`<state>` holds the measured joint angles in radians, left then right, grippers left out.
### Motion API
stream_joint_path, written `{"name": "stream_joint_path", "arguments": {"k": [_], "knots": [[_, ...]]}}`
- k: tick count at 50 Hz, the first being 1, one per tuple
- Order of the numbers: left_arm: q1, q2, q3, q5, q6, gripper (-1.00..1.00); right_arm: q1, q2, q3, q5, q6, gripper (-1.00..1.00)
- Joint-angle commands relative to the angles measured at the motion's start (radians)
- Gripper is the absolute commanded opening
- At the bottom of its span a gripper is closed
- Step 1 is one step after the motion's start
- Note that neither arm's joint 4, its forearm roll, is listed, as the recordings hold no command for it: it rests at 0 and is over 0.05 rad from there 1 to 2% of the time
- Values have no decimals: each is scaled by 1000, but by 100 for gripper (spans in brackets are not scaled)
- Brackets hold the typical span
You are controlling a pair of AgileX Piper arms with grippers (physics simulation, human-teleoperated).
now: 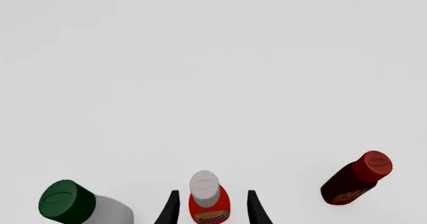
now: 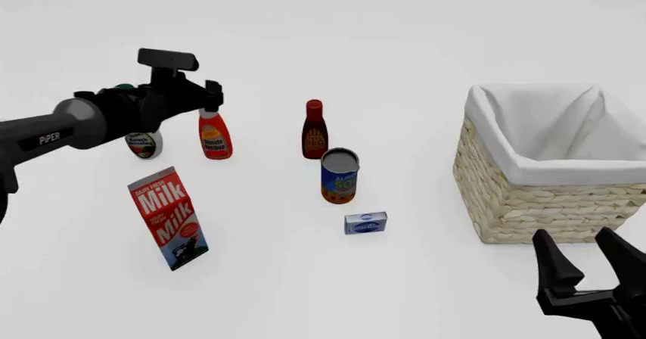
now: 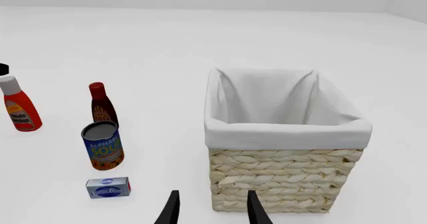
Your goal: Pick the ketchup and place it in the basket.
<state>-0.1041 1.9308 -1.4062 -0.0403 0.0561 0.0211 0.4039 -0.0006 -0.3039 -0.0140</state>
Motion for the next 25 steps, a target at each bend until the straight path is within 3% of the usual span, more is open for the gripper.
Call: {"name": "stream_joint_path", "arguments": {"k": [1,25], "knots": [[4,35,-22,-7,-4,100,1,19,0,-13,0,100],[16,97,-65,-10,-16,100,1,71,0,-55,-1,100]]}}
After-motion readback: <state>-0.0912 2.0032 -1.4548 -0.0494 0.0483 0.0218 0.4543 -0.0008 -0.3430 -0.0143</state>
